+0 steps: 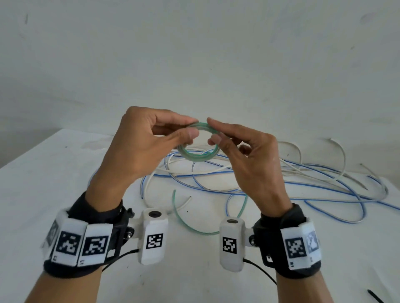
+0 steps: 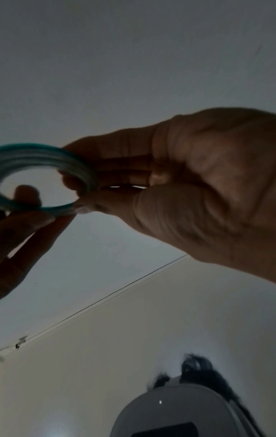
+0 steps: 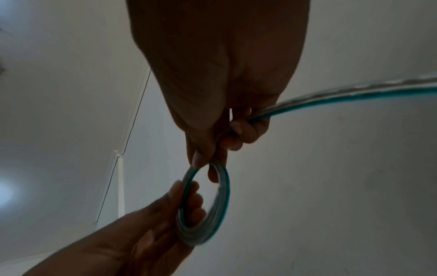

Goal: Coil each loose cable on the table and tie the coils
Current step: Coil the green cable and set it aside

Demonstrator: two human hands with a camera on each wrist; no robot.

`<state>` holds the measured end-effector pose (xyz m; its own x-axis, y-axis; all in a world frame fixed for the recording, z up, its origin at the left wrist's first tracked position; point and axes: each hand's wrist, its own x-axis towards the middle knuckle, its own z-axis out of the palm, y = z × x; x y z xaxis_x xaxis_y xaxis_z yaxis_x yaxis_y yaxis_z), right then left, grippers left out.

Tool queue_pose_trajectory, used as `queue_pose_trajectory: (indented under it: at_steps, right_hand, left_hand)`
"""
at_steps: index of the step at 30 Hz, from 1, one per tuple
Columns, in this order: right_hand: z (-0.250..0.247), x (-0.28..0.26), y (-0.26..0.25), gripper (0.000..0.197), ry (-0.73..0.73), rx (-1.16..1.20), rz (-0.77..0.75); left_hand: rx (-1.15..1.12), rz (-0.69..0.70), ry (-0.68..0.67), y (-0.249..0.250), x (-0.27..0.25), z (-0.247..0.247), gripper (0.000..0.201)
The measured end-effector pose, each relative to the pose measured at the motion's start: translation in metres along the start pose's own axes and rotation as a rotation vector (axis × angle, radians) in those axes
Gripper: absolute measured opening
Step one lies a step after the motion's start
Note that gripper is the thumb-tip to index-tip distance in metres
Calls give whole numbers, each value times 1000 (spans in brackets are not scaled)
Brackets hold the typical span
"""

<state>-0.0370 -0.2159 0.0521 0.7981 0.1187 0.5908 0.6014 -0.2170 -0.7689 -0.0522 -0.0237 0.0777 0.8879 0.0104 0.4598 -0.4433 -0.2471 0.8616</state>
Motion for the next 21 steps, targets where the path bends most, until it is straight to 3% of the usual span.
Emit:
queue_pose_trajectory:
  at_steps: [4, 7, 12, 17, 21]
  right_hand:
    - [-6, -1, -1, 24, -84, -35, -1]
    - [-5, -1, -1, 24, -114, -54, -17]
    - [-6, 1, -2, 25, -18, 38, -34]
    - [0, 2, -4, 27, 126, 158, -42]
    - [12, 0, -9, 33, 222, 226, -49]
  left_hand:
    - [8, -95, -112, -3, -1, -6, 30]
    - [34, -91, -117, -4, -1, -4, 30]
    - [-114, -60, -24, -4, 0, -7, 25]
    - [-353, -66, 160, -1, 2, -5, 15]
    - [-530, -111, 205, 3, 2, 16, 11]
